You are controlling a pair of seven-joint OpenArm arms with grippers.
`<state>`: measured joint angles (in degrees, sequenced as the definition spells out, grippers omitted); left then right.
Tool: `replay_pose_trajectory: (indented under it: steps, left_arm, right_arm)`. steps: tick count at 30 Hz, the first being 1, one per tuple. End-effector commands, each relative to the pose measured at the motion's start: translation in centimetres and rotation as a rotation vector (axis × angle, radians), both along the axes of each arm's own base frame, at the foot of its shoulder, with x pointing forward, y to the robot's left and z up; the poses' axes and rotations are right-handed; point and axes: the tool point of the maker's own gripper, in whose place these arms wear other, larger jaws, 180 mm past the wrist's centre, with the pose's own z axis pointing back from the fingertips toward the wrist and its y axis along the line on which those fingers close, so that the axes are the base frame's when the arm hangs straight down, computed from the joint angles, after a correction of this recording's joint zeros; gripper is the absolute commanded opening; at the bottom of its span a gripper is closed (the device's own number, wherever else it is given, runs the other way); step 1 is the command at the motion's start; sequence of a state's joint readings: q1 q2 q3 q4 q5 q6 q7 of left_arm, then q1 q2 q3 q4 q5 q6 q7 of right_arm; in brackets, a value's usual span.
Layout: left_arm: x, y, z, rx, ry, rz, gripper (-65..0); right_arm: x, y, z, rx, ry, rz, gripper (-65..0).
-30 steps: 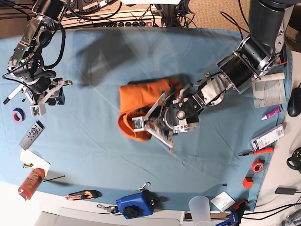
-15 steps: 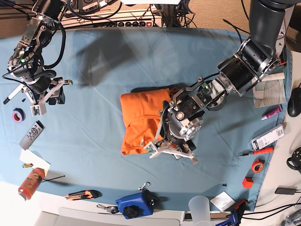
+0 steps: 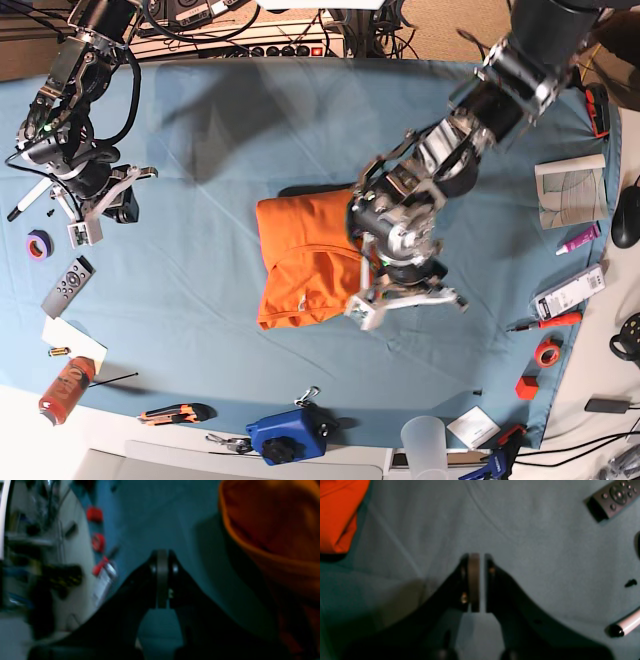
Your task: Layout the t-shirt on the table in an organized manner, then fold the t-shirt properly
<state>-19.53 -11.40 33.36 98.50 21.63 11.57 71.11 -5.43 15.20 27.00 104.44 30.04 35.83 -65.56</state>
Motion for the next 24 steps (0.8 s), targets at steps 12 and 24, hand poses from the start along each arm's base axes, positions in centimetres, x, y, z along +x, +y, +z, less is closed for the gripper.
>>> replay_pose_trajectory:
  steps: [12,24]
  left_arm:
    - [-6.0,5.8,4.2,-0.36,-0.157,0.043,-65.0]
    - [-13.7,11.0,-1.9,-0.513,0.071,0.17,-65.0]
  right_arm:
    - [0.5,3.3,2.4,0.141,-0.082,0.141,-65.0]
    - [-2.8,5.5,0.5,0.272,0.031,0.201,-65.0]
